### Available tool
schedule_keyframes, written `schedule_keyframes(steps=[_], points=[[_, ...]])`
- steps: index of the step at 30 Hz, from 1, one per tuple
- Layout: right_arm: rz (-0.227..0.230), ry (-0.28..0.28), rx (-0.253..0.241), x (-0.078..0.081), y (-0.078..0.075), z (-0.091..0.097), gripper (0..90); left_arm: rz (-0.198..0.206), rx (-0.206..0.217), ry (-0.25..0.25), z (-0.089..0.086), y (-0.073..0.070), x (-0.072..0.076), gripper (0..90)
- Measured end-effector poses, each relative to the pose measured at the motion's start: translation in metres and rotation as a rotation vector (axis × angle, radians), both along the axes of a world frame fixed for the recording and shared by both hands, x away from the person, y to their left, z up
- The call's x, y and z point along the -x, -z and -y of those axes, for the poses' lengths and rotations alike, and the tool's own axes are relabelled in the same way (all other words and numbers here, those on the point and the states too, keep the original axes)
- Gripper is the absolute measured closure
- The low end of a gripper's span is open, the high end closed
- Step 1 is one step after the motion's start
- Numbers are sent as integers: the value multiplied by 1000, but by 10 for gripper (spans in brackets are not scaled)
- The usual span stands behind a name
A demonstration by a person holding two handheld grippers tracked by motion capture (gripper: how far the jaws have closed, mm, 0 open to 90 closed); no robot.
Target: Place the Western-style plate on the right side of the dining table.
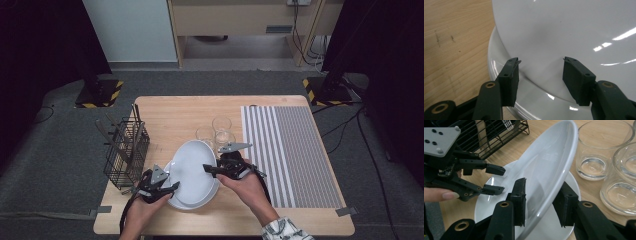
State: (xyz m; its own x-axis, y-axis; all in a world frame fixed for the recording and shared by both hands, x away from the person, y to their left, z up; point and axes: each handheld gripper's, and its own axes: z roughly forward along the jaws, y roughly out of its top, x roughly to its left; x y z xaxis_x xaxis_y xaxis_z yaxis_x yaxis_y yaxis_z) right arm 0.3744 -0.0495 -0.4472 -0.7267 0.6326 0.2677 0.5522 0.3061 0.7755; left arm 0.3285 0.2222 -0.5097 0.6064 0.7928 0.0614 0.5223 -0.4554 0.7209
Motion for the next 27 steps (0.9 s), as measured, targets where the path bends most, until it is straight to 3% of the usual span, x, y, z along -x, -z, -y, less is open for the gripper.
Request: schedule_keyframes(steps=[4,8,12,17,18,27], points=[[-10,7,-13,-1,-1,-1,644,-1,7,-2,0,0,0,462],[-1,8,6,-2,-3,-4,643,2,5,-3,0,0,0,460],[20,20,13,-1,-6,-6,721,4,7,-5,-1,0,0,456],[22,23,11,-1,-6,-5,746,7,2,-7,-1,0,0,439],[16,31,-21,-2,-6,-4,772,8,-1,-10,0,0,0,392],[3,45,-102,-4,-9,-4,826,10,-12,-49,-4,0,-2,252]])
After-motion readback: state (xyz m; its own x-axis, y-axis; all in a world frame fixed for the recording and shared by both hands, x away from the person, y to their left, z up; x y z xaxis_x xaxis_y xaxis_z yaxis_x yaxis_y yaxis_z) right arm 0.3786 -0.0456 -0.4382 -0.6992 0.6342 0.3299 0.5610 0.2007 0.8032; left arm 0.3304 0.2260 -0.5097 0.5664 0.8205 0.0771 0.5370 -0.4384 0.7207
